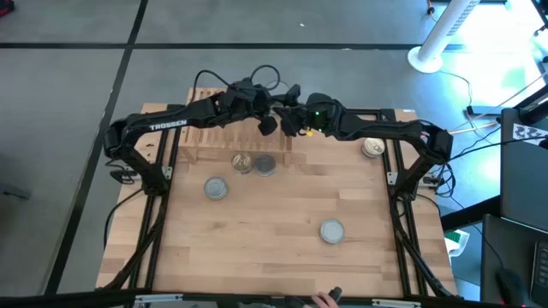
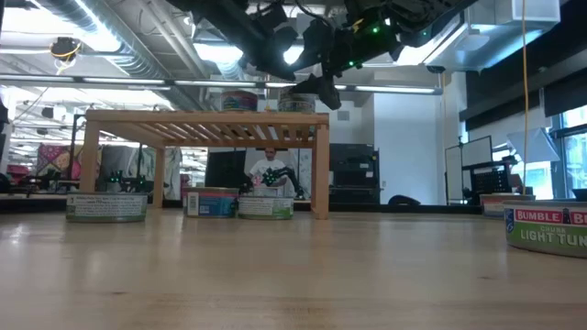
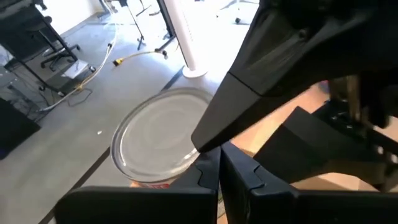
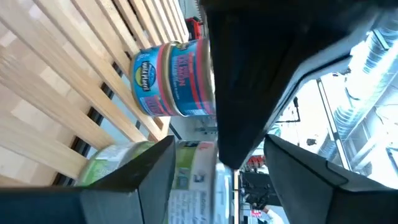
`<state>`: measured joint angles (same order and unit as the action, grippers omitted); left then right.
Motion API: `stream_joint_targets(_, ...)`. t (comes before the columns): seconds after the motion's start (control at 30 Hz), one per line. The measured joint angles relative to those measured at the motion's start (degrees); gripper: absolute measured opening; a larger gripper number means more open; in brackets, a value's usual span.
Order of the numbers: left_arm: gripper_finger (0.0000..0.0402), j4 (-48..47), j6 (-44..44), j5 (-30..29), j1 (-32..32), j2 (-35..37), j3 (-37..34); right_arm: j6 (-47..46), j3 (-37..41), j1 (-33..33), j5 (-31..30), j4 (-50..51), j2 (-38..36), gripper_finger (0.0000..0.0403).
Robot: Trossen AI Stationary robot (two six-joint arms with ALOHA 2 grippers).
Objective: Stack canned seafood by type on shelf
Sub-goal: Stack the green tuna can on top of the stacked green tuna cans on the shelf, then put the green tuna can on the shelf and align it with the other stacked green tuna cans
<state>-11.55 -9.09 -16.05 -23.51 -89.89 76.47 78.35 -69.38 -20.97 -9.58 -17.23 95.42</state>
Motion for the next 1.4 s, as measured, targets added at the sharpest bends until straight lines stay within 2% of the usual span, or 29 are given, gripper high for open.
stream_joint_targets(0.13,0.0001,0.0,0.0,0.0,1.0,1.5,0.0,0.0,0.0,0.6,-0.8,0.5,-1.5,0.0244)
stream_joint_targets(0.23,0.0004,-1.0,-0.1,0.1,2.0,2.8,0.0,0.0,0.0,2.0,-4.7,0.9,-3.3,0.0244)
stream_joint_targets(0.47,0.0004,-10.9,0.6,0.1,4.7,6.8,0.1,-0.1,0.0,7.8,-23.4,2.0,-7.0,0.0244)
stream_joint_targets(0.6,0.0001,-17.6,3.2,0.2,7.6,8.3,0.1,-0.6,0.0,11.6,-31.9,8.3,-8.6,0.0244)
stream_joint_targets(0.77,0.0006,-27.6,4.7,0.4,12.9,9.2,0.1,-7.1,0.0,16.8,-40.5,17.7,-8.9,0.0243)
stream_joint_targets(0.93,0.0003,-37.0,7.0,0.5,18.0,9.2,0.1,-17.8,0.0,21.1,-42.9,29.5,-9.0,0.0244)
stream_joint_targets(1.2,0.0005,-47.7,16.7,0.5,25.6,9.2,-0.6,-41.1,0.0,26.8,-43.9,49.9,-11.4,0.0244)
stream_joint_targets(1.33,0.0002,-51.7,23.3,0.5,28.9,9.2,-2.2,-53.3,0.0,29.4,-42.6,57.7,-12.0,0.0244)
stream_joint_targets(1.4,0.0001,-52.9,27.2,0.5,30.5,9.2,-3.7,-58.5,0.0,30.6,-39.8,60.7,-12.0,0.0243)
